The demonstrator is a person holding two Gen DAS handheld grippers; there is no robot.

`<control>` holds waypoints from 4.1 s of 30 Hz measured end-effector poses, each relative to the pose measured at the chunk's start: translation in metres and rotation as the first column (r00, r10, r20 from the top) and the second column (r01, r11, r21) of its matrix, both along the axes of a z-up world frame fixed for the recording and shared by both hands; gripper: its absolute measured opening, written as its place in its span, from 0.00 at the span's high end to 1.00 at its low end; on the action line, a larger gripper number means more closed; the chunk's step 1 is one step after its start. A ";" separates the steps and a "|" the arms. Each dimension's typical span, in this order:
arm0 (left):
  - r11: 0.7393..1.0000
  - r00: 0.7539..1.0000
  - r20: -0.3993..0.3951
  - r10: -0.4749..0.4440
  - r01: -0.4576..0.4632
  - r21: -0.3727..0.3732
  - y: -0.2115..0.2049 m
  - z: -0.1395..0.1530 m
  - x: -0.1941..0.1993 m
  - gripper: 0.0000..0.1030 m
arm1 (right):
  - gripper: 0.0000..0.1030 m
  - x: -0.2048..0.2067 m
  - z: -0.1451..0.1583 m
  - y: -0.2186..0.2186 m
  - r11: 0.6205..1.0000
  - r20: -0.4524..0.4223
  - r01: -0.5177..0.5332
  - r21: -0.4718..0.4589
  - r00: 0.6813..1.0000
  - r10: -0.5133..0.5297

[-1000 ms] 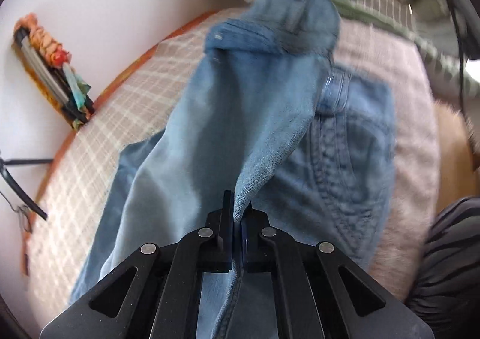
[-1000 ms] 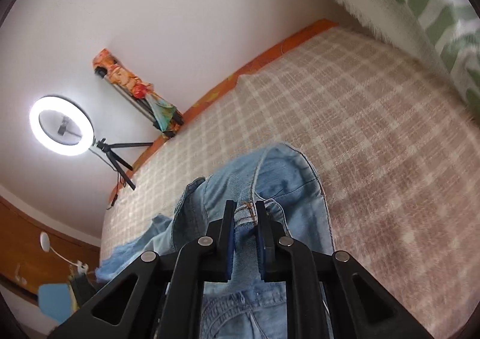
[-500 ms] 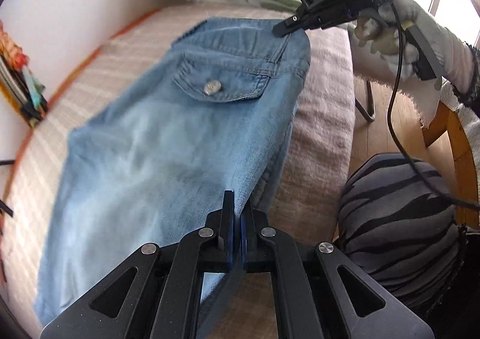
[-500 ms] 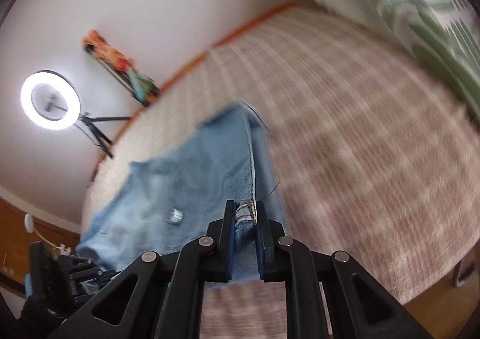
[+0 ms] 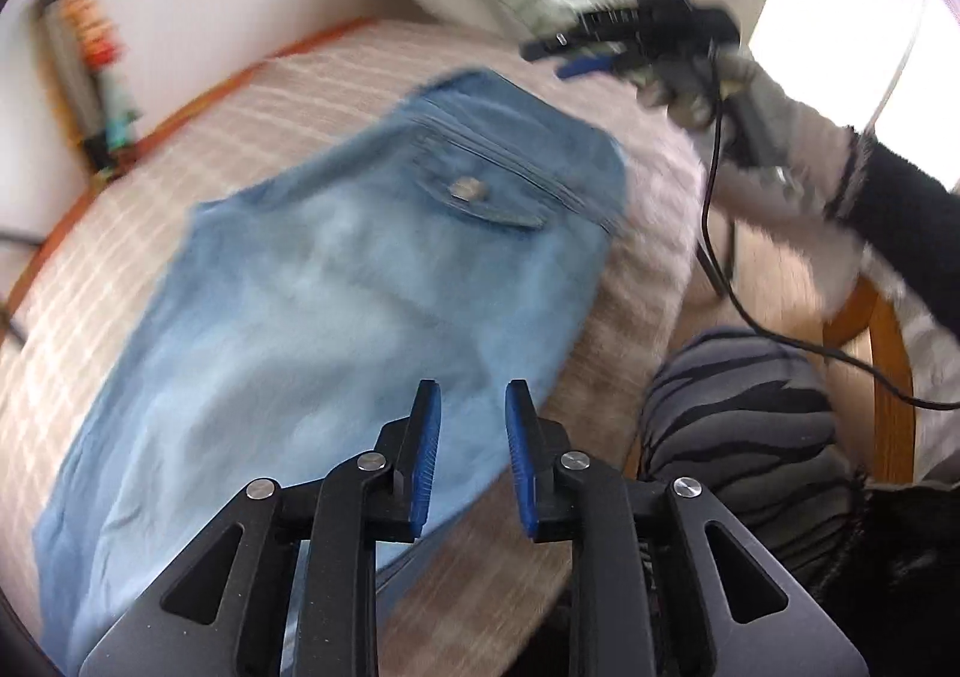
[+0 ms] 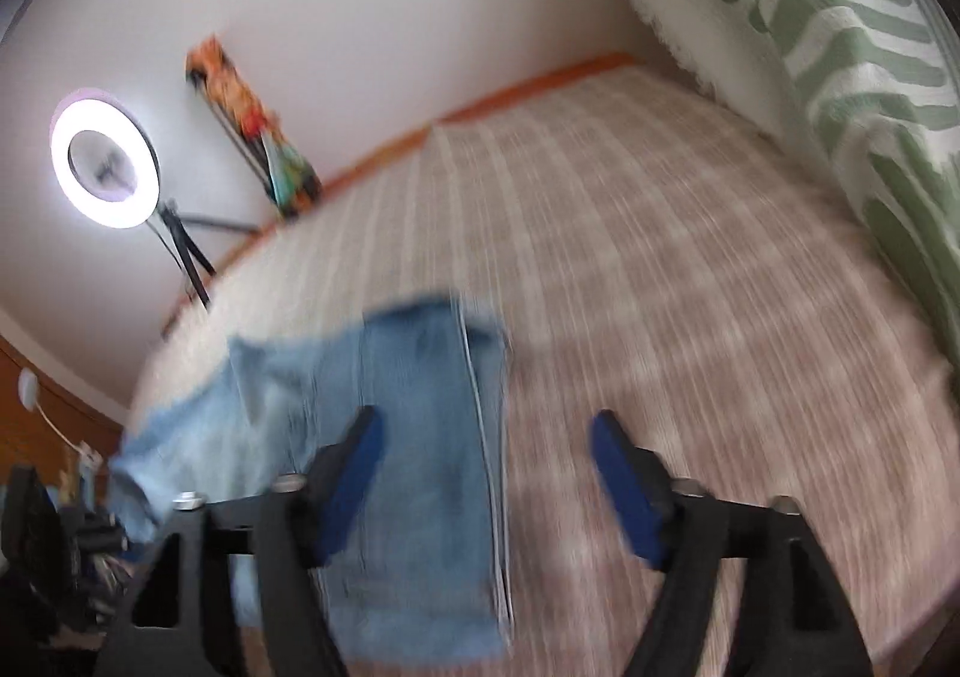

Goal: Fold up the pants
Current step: 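Open both grippers and release the jeans waistband onto the bed, then move both open grippers along the jeans to the leg hems, then grasp the jeans leg hem edge with the left gripper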

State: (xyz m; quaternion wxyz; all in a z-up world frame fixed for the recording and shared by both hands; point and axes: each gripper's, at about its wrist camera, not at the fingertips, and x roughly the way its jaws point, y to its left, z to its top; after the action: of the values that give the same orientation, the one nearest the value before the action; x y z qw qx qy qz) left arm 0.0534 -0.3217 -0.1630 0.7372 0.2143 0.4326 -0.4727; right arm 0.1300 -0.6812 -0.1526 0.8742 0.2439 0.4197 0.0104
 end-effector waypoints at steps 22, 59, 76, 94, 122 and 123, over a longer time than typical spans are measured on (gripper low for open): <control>0.650 0.649 0.046 0.759 -0.760 0.013 0.273 -0.010 0.061 0.77 | 0.58 0.079 -0.049 0.028 0.964 -0.036 -0.216 0.155 0.974 0.224; 0.314 0.307 0.088 0.948 -0.945 -0.087 0.473 0.043 0.058 0.63 | 0.47 0.085 0.081 0.157 0.881 0.047 -0.275 -0.385 0.947 0.317; 0.177 0.177 0.003 0.984 -0.983 0.040 0.584 -0.020 0.057 0.58 | 0.47 0.157 0.040 0.350 0.607 -0.066 -0.681 -0.409 0.686 0.725; 0.199 0.204 0.044 0.978 -0.975 0.094 0.581 -0.082 0.057 0.58 | 0.58 0.183 -0.044 0.524 0.236 -0.212 -0.925 -0.299 0.305 0.928; 0.225 0.232 0.078 0.970 -0.971 0.085 0.582 -0.081 0.057 0.57 | 0.77 0.188 -0.044 0.545 0.268 -0.290 -0.840 -0.471 0.434 0.853; 0.226 0.233 0.075 0.970 -0.970 0.087 0.583 -0.081 0.058 0.57 | 0.72 0.186 -0.039 0.541 0.286 -0.273 -0.835 -0.470 0.445 0.853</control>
State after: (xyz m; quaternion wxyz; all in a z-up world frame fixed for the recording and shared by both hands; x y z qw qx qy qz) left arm 0.1111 0.2612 -0.2440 0.8586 -0.0566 0.4970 0.1119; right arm 0.3164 -0.1406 -0.1921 0.7709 -0.2731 0.4540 0.3536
